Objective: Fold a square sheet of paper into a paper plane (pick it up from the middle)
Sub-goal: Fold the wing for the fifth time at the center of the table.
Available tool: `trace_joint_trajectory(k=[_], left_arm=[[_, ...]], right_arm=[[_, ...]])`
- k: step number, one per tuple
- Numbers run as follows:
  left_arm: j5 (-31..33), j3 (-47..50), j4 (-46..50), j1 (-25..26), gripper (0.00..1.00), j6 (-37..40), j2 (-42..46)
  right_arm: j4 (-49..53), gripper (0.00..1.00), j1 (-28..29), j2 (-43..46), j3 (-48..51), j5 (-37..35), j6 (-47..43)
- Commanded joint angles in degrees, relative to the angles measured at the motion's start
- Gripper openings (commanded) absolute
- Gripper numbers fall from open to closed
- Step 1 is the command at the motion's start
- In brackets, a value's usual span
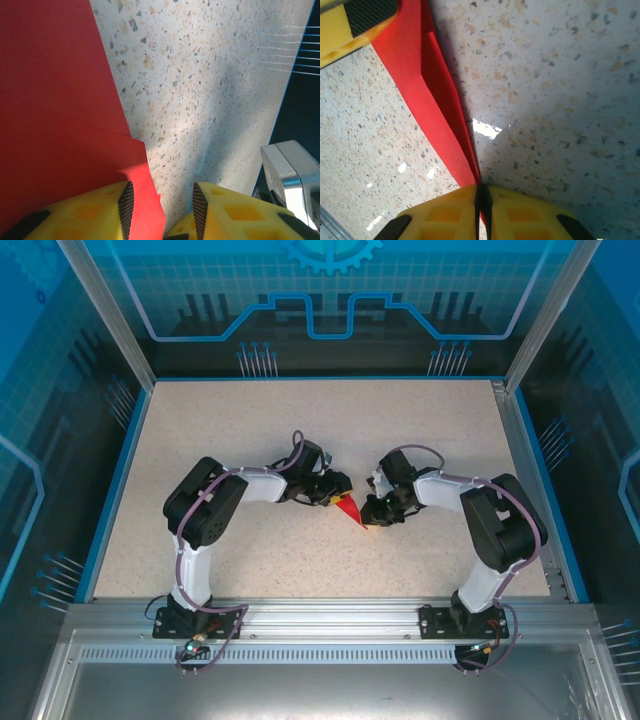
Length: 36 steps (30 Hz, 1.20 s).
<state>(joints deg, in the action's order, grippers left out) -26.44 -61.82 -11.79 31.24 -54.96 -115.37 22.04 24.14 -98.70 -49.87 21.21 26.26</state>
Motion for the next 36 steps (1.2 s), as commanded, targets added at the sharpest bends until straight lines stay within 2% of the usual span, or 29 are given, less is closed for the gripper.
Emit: trace_joint_trajectory(k=[1,7,12,18,25,29,31,36], left_arm=[[0.79,-0.67,4.57,-0.58,0.4,2.12,-1.96],[0.86,-0.67,4.58,-0.59,0.4,1.97,-1.96],[0.75,-0.87,4.59,-0.6,0.4,1.94,-2.14],[0.59,-1.19,4.8,-0.58,0.4,2.05,-2.33],[0.51,-0.93,4.8,-0.59,0.4,1.99,-2.48],[0.52,-0.84,4.76,-0.62,0.4,1.81,-2.49],[0.56,-0.76,4.83,-0.57,0.4,1.96,-2.49],[0.42,-0.84,5.15,-0.58,0.4,2.31,-2.46]], right_arm=[[6.62,0.16,0.73,0.24,1.92,-3.47,-0.27],[7.57,0.17,0.99,1.21,1.62,-2.75,-0.6],[9.37,0.17,1.41,1.79,0.91,-5.9,-0.73],[8.63,0.17,1.83,0.15,0.86,-5.53,-0.77],[11.06,0.15,3.59,-1.47,-0.17,-9.66,-0.29],[13.6,0.15,5.33,-1.9,-2.29,-15.24,0.97],[13.88,0.14,5.71,-1.01,-2.43,-16.53,1.34],[11.51,0.15,5.04,5.42,-1.77,-13.74,1.81]])
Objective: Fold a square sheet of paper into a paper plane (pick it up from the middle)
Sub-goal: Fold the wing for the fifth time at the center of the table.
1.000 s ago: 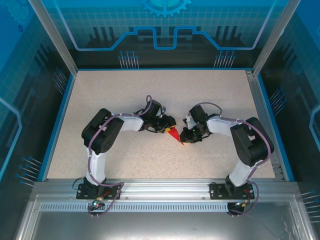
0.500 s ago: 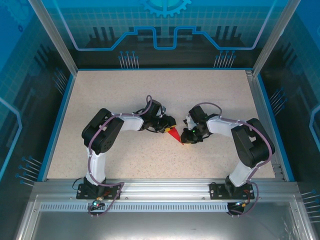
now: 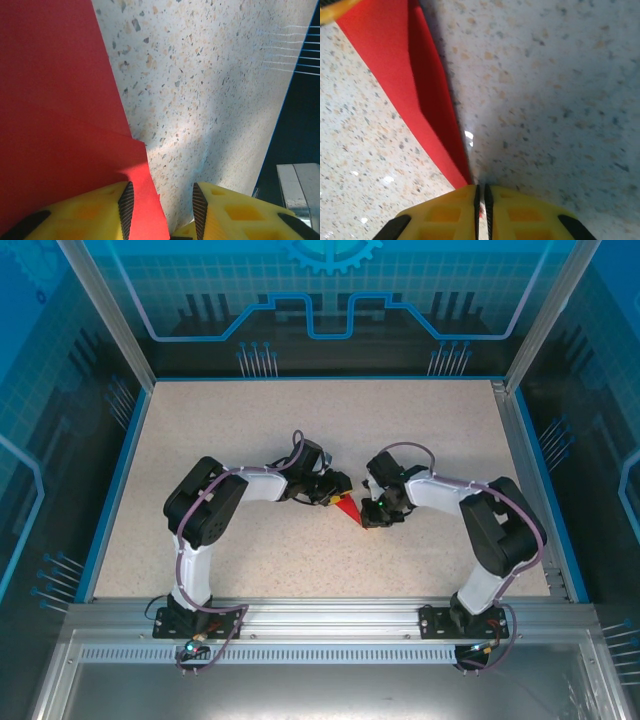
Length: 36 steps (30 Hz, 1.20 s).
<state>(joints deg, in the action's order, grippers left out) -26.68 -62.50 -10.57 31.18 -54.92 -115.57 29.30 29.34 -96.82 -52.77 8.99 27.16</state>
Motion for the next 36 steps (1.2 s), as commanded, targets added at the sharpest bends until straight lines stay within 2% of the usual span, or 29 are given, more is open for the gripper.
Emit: trace_joint_trajectory(k=[1,3,6,9,12,21,36], left_arm=[[0.68,-0.08,4.06,-0.57,0.4,2.35,-2.29],[0.65,-0.08,4.15,-0.54,0.4,2.37,-2.38],[0.59,-0.12,4.31,-0.55,0.4,2.61,-2.38],[0.57,-0.25,4.27,-0.51,0.4,2.61,-2.42],[0.53,-0.39,4.28,-0.59,0.4,2.51,-2.64],[0.22,-0.41,4.41,-0.59,0.39,2.68,-2.82],[0.34,-0.52,4.83,-0.79,0.39,2.97,-3.17]], right_arm=[[3.33,0.15,-0.82,5.14,1.36,-0.55,1.18],[0.26,0.11,-2.58,7.7,2.06,3.0,1.68],[-7.85,0.01,-4.62,8.65,4.52,14.45,2.68],[-17.12,0.0,-3.89,5.51,4.24,24.54,5.32],[-20.45,0.0,-3.15,0.84,2.68,27.41,7.4],[-21.62,0.0,-3.94,-5.58,1.31,23.85,7.2],[-16.44,0.0,-6.41,-6.75,6.18,18.96,3.17]])
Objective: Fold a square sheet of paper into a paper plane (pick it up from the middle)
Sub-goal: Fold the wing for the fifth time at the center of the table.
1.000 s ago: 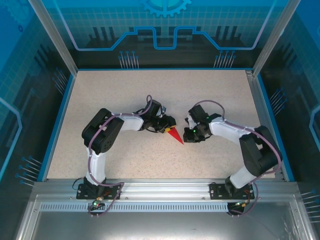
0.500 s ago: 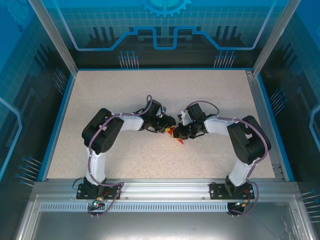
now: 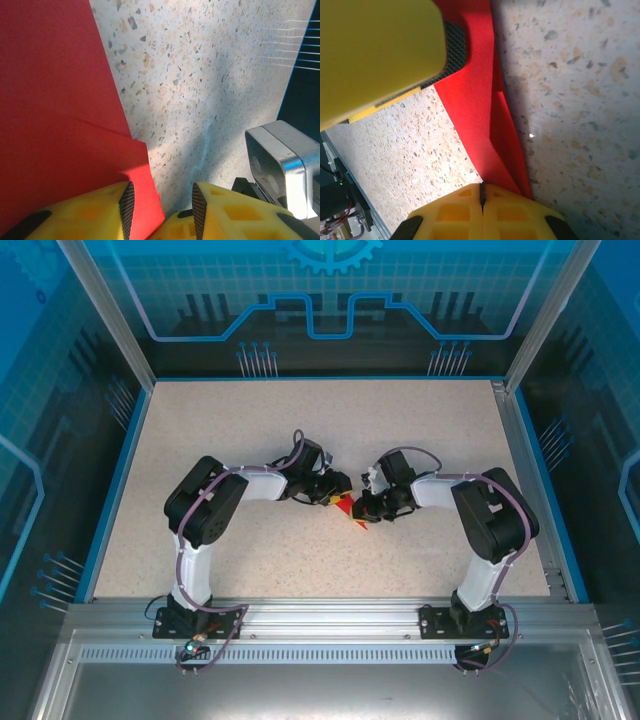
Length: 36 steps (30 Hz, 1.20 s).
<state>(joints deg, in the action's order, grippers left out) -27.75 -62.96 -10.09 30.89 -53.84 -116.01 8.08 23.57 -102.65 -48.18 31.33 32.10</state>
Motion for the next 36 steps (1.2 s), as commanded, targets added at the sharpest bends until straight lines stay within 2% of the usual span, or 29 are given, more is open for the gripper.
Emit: trace_joint_trajectory(k=[1,10,14,17,24,30,36], left_arm=[[1.45,0.02,4.38,-0.49,0.39,1.88,-2.65],[1.68,0.03,4.64,-0.65,0.39,1.78,-2.86],[1.58,0.03,4.6,-0.63,0.39,1.79,-2.93],[1.61,0.03,4.53,-0.58,0.39,1.79,-2.99],[1.51,-0.04,4.68,-0.64,0.39,1.9,-3.08],[1.6,0.03,4.64,-0.75,0.39,1.92,-3.08],[1.3,0.29,4.27,-0.81,0.39,1.69,-3.08]], right_arm=[[5.27,0.0,-0.65,-0.46,1.63,-3.63,-1.98],[6.69,0.0,-0.35,4.86,3.37,-0.54,-3.29],[11.91,0.01,-0.15,4.08,3.36,-7.47,-4.73],[12.21,0.0,-0.19,4.01,4.38,-8.92,-4.68],[10.15,0.01,-0.61,6.41,6.31,-5.4,-3.55],[7.7,0.01,-3.74,6.21,8.52,-0.83,-2.33],[0.22,0.03,-5.22,11.72,10.9,6.52,0.84]])
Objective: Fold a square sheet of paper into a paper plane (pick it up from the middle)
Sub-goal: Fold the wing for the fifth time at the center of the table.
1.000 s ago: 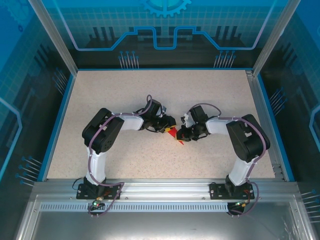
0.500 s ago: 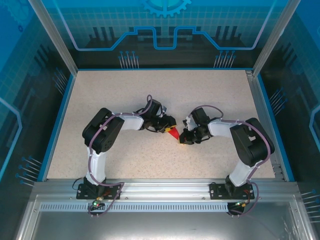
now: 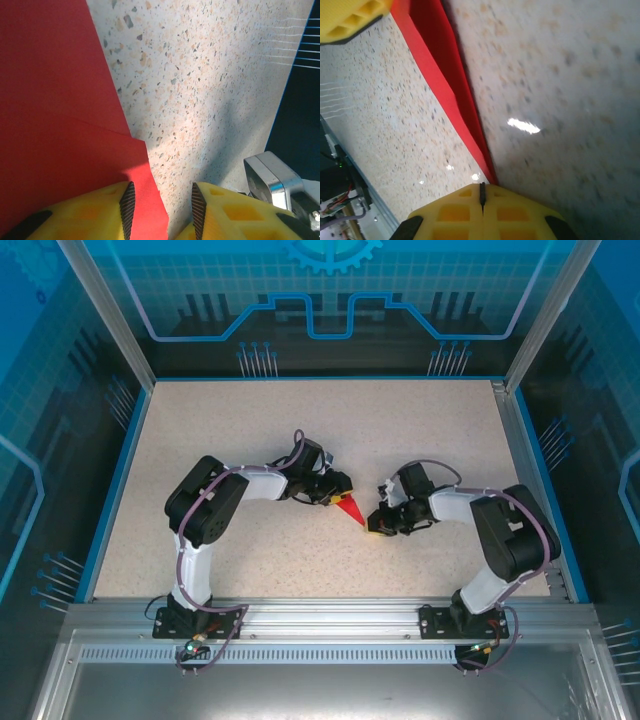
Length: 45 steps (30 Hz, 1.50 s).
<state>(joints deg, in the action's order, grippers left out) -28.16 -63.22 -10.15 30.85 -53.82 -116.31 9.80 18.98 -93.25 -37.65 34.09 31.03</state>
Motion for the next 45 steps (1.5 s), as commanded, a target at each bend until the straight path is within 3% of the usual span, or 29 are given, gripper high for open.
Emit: trace_joint_trajectory(k=[1,14,25,35,45], left_arm=[[1.77,0.49,4.26,-0.78,0.39,1.7,-2.78],[1.62,0.47,4.26,-0.71,0.39,1.65,-2.6],[1.02,0.12,3.64,-0.89,0.42,3.34,-1.66],[0.59,-6.27,10.48,-2.0,0.49,10.93,5.51],[2.92,-2.32,10.64,-0.67,0.5,10.73,11.72]], right_arm=[[-2.09,0.03,-0.48,2.33,-0.21,4.3,2.33],[-5.94,0.03,3.03,-7.96,-9.53,1.51,5.49],[-0.34,0.01,1.84,-10.98,-6.81,-5.81,2.55],[-2.64,0.0,2.43,-11.64,-4.54,-5.6,4.34],[-2.95,0.0,3.15,-12.39,-4.47,-6.83,5.79]])
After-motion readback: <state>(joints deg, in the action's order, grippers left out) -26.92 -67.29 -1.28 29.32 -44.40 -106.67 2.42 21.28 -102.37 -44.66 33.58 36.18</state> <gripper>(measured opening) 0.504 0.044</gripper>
